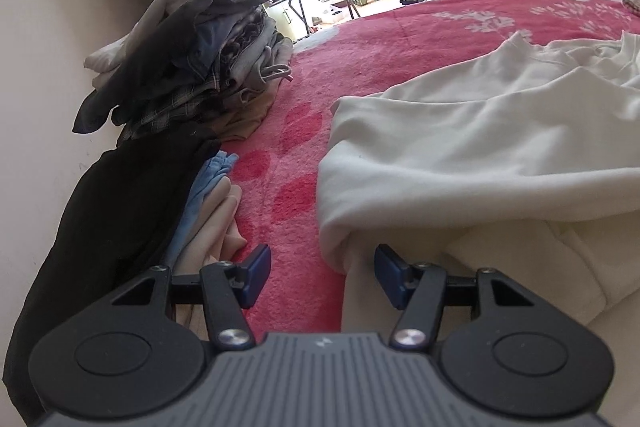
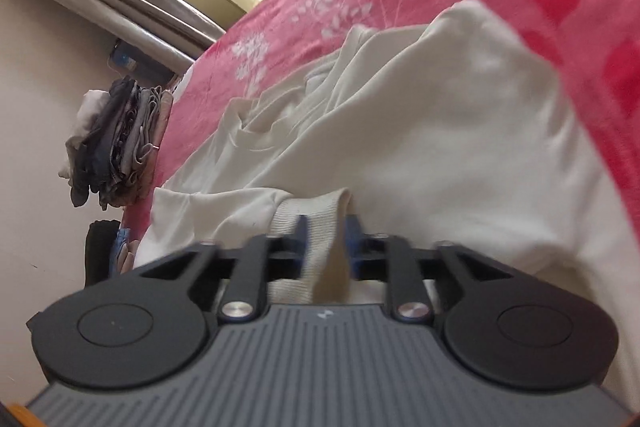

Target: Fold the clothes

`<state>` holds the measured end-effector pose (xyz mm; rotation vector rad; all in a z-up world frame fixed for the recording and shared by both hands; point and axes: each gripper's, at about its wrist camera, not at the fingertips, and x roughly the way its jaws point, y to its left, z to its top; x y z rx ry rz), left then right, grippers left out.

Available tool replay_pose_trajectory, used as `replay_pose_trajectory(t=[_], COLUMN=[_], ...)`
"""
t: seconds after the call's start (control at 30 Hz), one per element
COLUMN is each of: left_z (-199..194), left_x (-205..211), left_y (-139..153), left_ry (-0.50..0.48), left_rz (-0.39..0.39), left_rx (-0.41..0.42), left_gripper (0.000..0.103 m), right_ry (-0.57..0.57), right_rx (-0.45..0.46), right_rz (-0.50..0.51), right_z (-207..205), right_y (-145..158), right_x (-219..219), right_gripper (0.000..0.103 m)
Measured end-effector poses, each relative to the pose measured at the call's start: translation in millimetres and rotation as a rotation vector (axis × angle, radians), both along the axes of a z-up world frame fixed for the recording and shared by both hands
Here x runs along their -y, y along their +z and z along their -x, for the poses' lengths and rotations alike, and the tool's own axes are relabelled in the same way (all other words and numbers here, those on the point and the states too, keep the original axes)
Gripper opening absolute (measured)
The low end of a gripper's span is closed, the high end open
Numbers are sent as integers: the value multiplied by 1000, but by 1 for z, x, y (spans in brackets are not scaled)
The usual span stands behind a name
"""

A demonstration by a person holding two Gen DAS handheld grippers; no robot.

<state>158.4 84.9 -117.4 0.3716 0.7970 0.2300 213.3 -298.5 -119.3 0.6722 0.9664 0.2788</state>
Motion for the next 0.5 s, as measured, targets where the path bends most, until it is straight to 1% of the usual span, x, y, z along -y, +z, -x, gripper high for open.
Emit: replay_pose_trajectory(t=[0.03, 0.1, 0.13, 0.17, 0.2, 0.23, 0.3, 0.37, 0.47, 0.5], left_z=[-1, -3, -4, -5, -5, -6, -6, -6, -5, -4], left_x=[1, 3, 3, 4, 5, 5, 6, 5, 3, 3], left_y=[0, -2, -3, -3, -4, -4, -5, -5, -5, -5], left_ry=[2, 4, 5, 6, 6, 6, 4, 5, 7, 4], left_rz=[0, -5, -9, -11, -13, -16, -21, -22, -22, -23], left_rx=[1, 3, 6, 9, 11, 11, 11, 12, 11, 12], left_gripper=[59, 59, 59, 59, 59, 59, 59, 61, 62, 63], right_ry=[13, 56, 78, 96, 116, 135, 149, 144, 107, 95], right_rx=[2, -8, -9, 6, 29, 49, 116, 188, 282, 295], right_rz=[14, 68, 108, 151, 181, 190, 234, 271, 328, 344], right_z=[-4, -13, -15, -15, -13, -11, -4, 2, 11, 12], right_y=[-1, -4, -5, -4, 0, 4, 18, 36, 66, 70], right_x=[-6, -21, -29, -36, -42, -46, -49, -47, -37, -31], right_gripper=[42, 44, 41, 25, 13, 8, 7, 7, 7, 7])
